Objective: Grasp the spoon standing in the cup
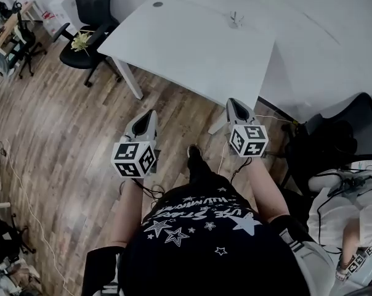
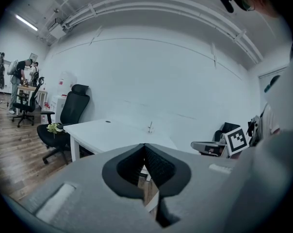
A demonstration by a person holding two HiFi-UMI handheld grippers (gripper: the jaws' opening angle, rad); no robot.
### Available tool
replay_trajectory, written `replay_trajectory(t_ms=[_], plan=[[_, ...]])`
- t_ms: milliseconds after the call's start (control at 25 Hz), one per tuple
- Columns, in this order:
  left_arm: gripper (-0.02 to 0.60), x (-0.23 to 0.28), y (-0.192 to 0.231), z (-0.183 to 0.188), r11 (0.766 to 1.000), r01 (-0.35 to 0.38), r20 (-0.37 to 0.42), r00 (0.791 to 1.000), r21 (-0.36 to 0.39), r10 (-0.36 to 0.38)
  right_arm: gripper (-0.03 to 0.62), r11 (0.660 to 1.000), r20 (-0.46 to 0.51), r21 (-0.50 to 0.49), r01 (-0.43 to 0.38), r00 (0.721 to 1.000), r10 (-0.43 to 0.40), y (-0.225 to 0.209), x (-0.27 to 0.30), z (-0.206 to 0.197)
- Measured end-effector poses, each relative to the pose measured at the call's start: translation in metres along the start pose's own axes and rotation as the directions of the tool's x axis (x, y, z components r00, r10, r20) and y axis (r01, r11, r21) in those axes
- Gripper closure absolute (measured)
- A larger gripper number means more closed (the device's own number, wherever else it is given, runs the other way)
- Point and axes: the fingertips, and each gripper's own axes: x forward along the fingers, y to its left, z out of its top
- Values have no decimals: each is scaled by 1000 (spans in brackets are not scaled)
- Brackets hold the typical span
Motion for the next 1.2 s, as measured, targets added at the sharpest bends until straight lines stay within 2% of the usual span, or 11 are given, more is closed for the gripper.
replay_trajectory(t_ms=[520, 840, 1200], plan=[[574, 114, 12, 31, 1000, 7, -48, 999, 8, -7, 585, 999, -11, 35, 23, 1000, -23, -81, 83, 28], [574, 182, 6, 53, 999, -14, -39, 999, 38, 16, 585, 997, 23, 70, 39, 999, -40, -152, 126, 44], [574, 233, 2, 79, 999, -31, -16, 999, 38, 32, 585, 999, 24, 45, 10, 1000, -11, -188, 167, 66]])
